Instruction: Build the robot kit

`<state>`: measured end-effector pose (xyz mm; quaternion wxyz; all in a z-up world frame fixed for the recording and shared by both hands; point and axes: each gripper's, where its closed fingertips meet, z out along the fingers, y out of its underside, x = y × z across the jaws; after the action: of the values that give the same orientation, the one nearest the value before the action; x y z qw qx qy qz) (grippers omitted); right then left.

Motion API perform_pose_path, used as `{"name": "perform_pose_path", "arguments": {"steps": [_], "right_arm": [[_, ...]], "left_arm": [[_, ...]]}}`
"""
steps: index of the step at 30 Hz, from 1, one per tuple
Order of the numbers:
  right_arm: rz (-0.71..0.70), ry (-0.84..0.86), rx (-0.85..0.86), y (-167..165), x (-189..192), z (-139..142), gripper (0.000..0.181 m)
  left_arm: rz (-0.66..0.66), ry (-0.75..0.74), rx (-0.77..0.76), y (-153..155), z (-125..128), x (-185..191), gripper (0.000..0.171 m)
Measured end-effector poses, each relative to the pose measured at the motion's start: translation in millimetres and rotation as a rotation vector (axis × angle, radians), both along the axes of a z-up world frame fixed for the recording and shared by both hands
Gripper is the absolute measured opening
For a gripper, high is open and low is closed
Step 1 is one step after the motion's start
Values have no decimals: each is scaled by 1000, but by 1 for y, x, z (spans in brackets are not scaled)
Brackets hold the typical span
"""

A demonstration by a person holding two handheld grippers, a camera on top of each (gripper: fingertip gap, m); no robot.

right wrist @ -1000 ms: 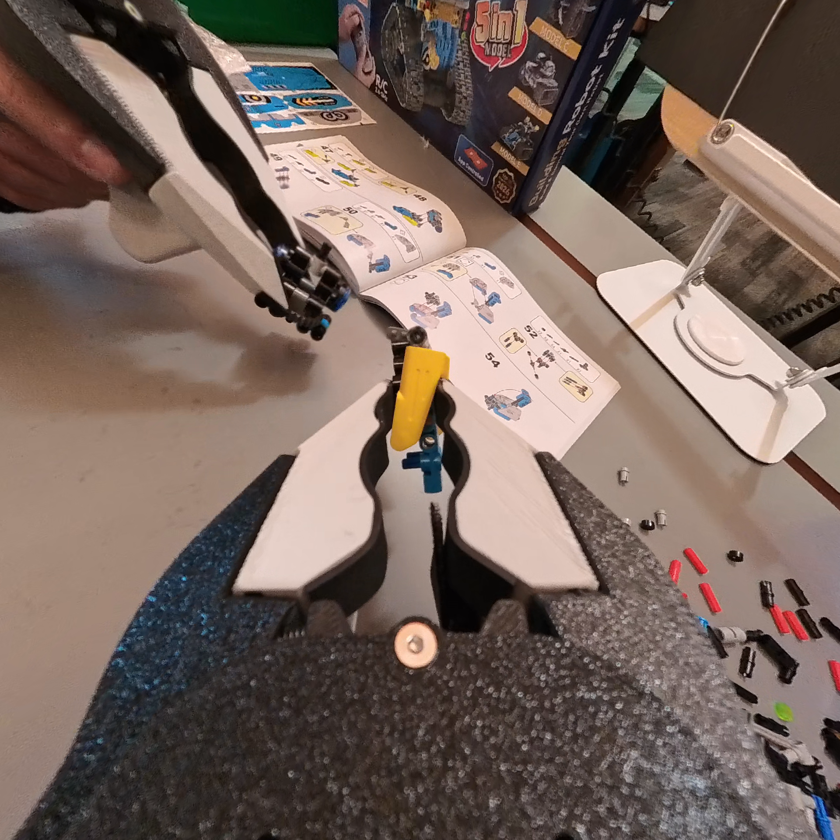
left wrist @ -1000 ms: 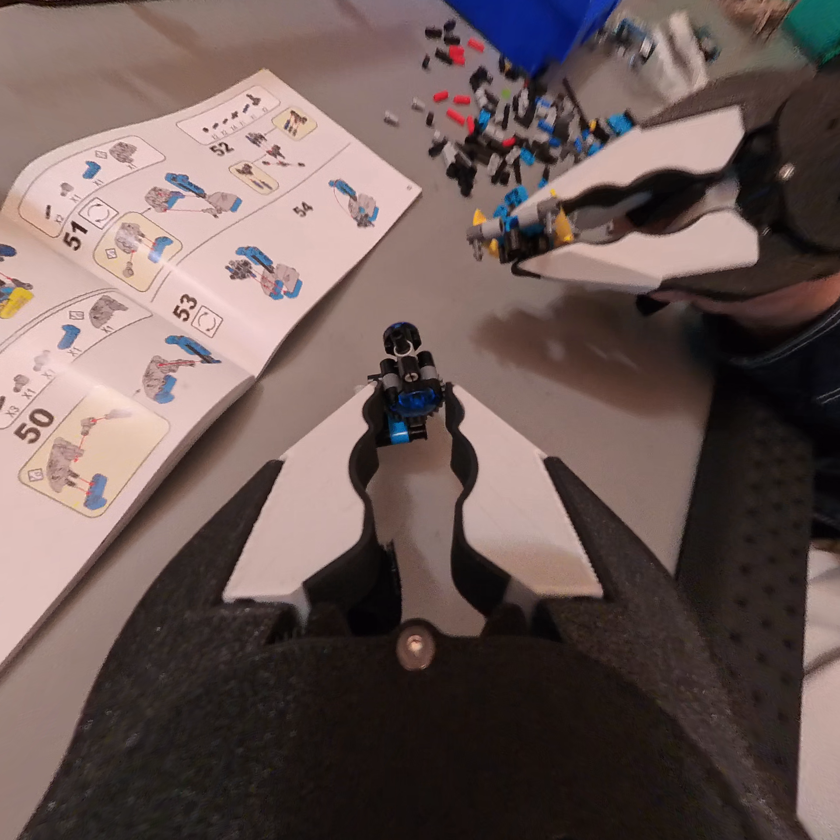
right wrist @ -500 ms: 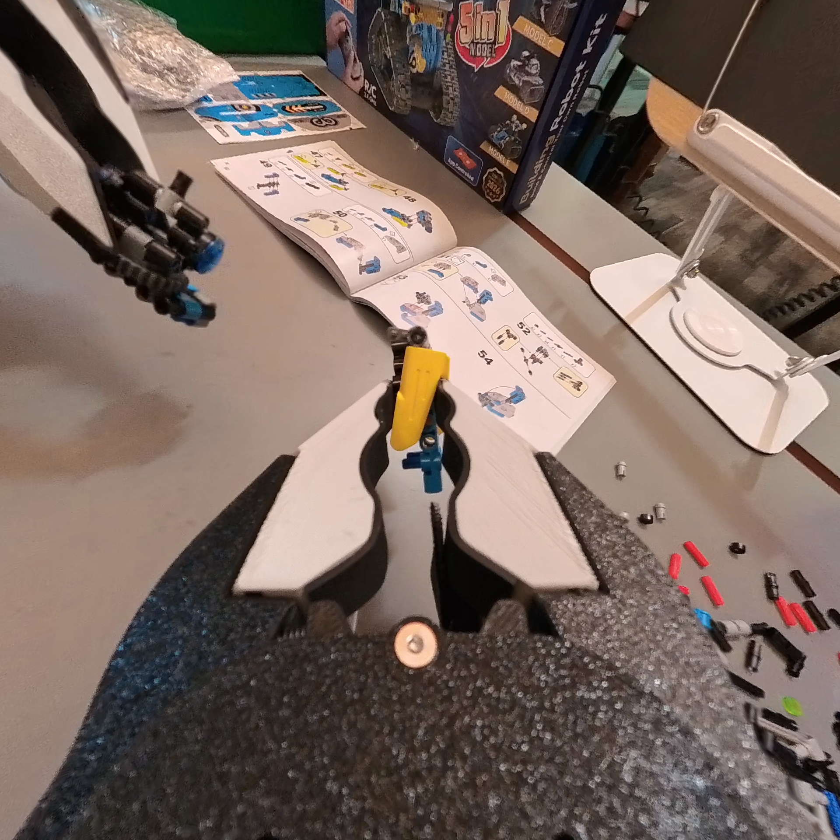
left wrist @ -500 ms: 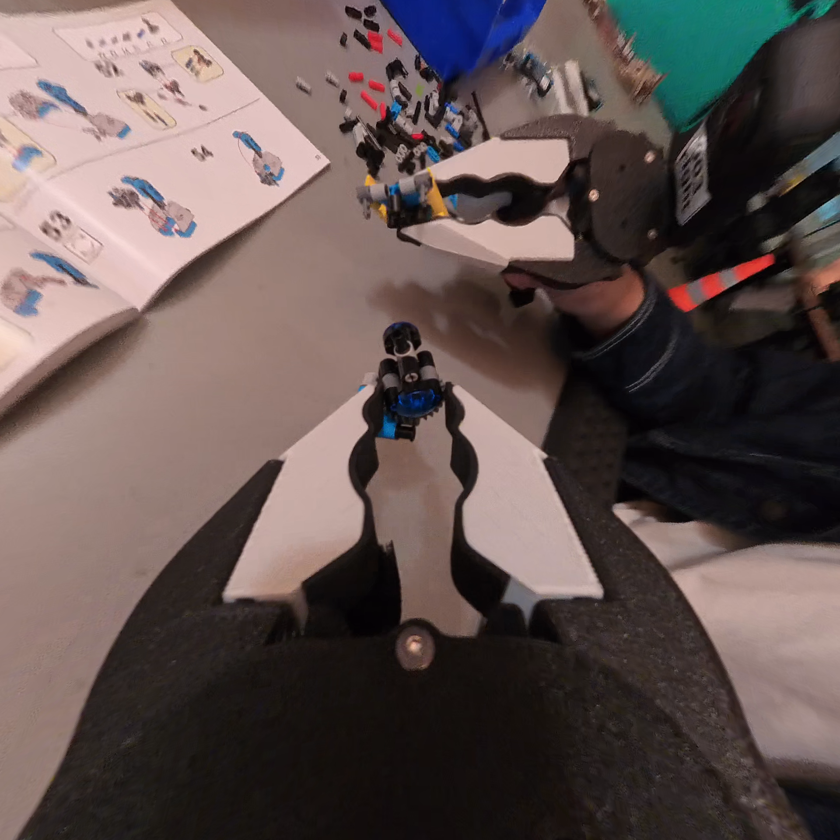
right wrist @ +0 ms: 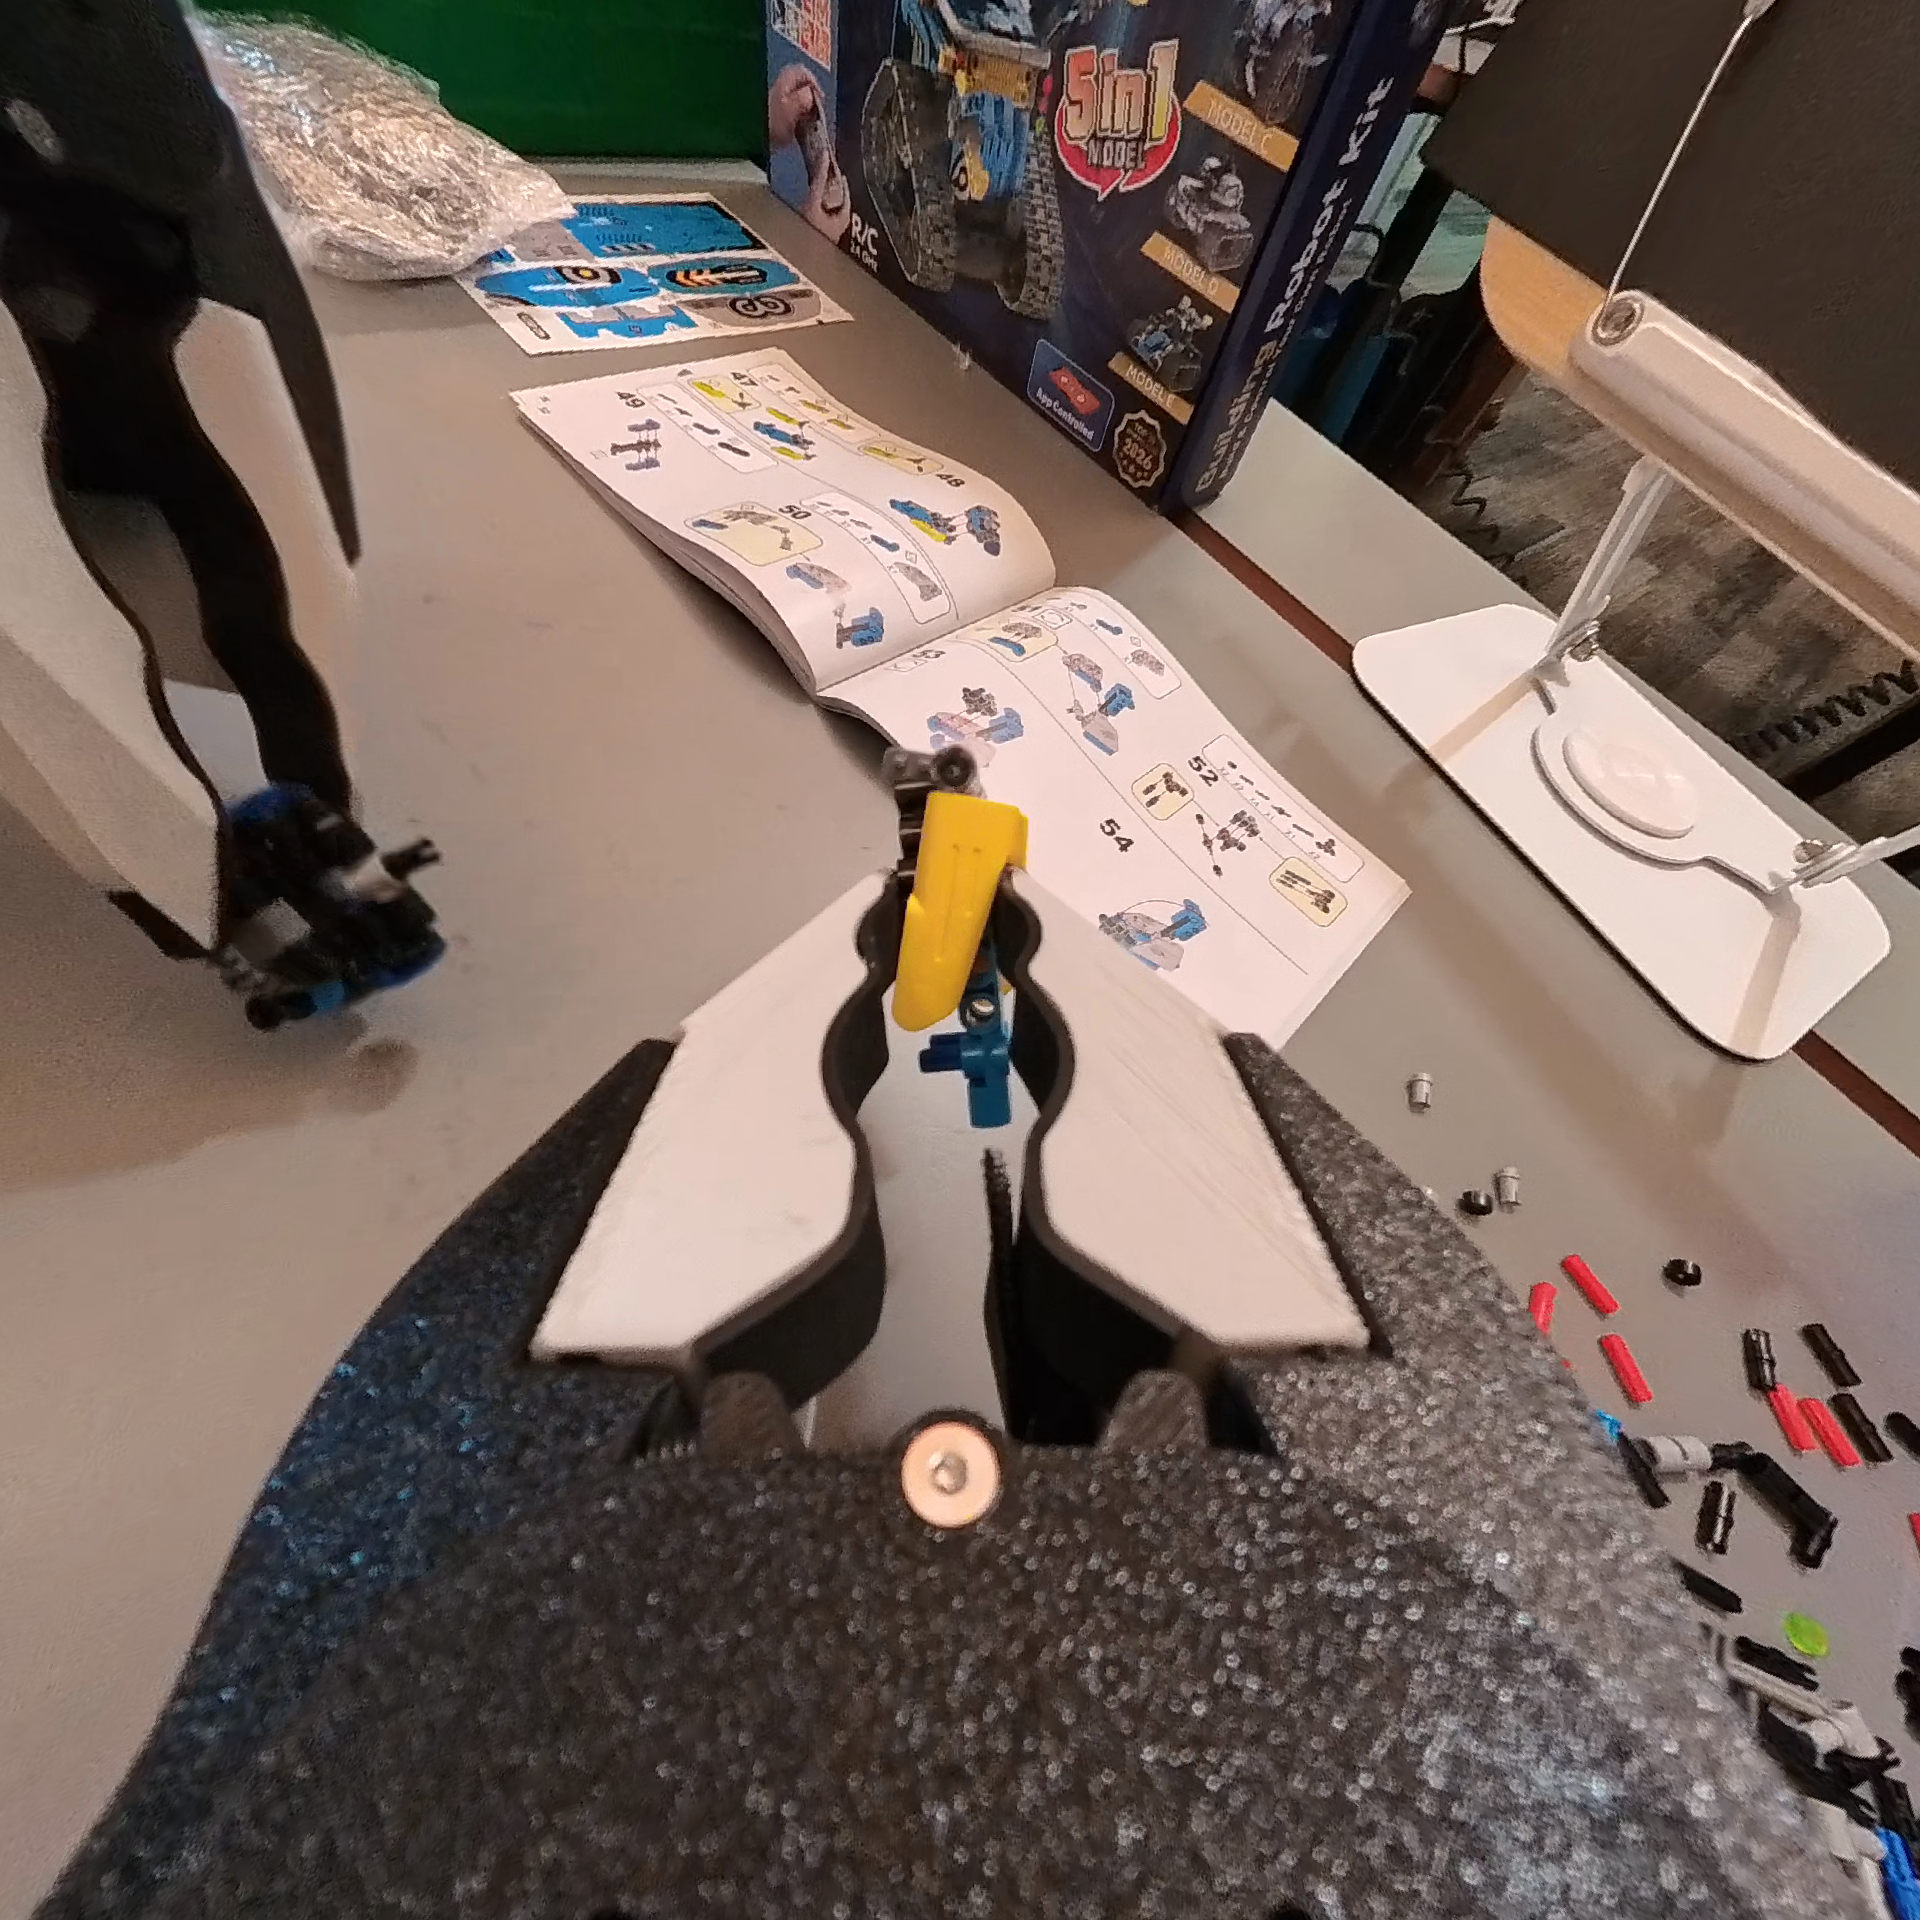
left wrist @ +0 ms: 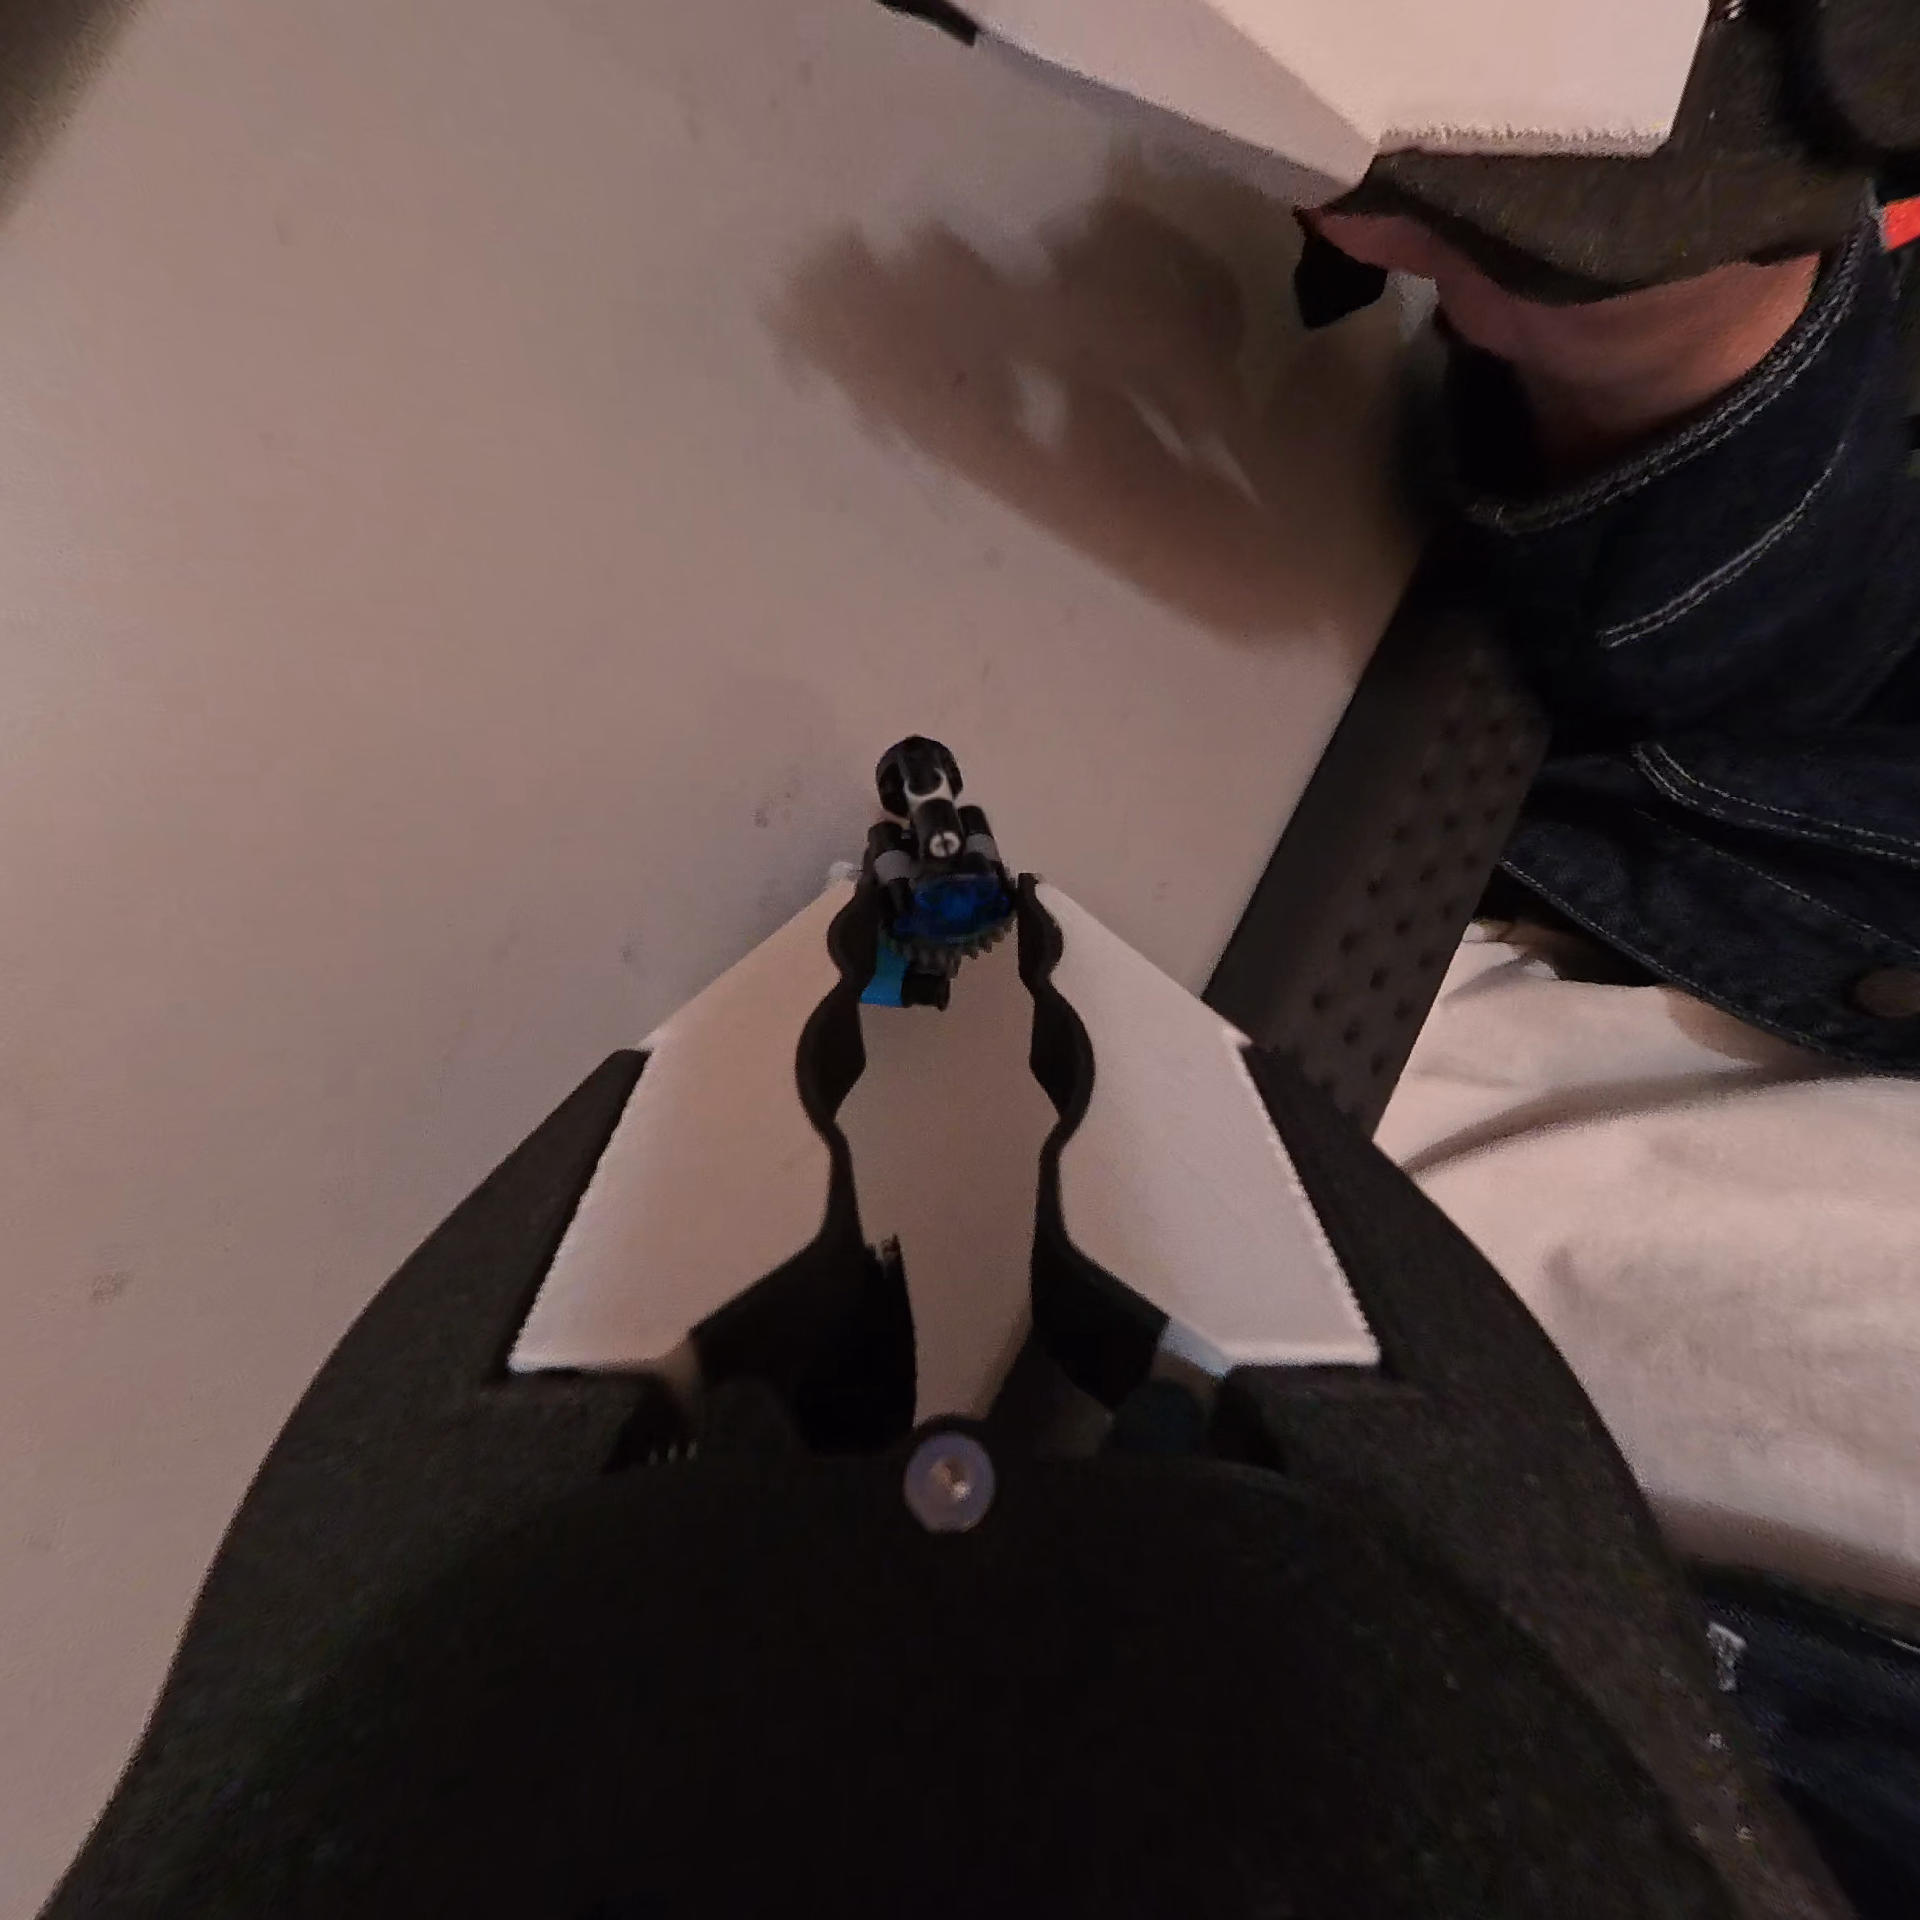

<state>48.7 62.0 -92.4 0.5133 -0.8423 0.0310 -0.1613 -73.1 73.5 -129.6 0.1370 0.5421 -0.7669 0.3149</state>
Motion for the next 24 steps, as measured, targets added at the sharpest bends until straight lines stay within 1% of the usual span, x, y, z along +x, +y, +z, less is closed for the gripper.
{"name": "perform_pose_path", "arguments": {"steps": [8, 15, 17, 20, 21, 22, 23, 24], "right_arm": [[-15, -3, 15, -3, 5, 4, 17], [-17, -11, 19, -4, 6, 6, 17], [-16, -14, 17, -4, 6, 6, 17], [-18, -15, 18, -5, 6, 7, 17], [-18, -13, 19, -5, 6, 7, 17], [-17, -8, 19, -5, 6, 6, 17], [-16, -5, 20, -4, 6, 6, 17], [-15, -2, 20, -4, 6, 6, 17]], "left_arm": [[-22, -20, 109, -20, -10, 19, 26], [-52, -22, 116, -30, -11, 12, 28], [-64, -38, 106, -30, -8, 11, 40], [-117, -141, 75, -26, 4, 12, 58], [-159, -198, 76, -22, 7, 11, 64], [-212, -277, 62, -19, 11, 9, 74], [-267, -362, 25, -18, 16, 4, 77], [-316, -423, -22, -17, 20, -4, 71]]}}
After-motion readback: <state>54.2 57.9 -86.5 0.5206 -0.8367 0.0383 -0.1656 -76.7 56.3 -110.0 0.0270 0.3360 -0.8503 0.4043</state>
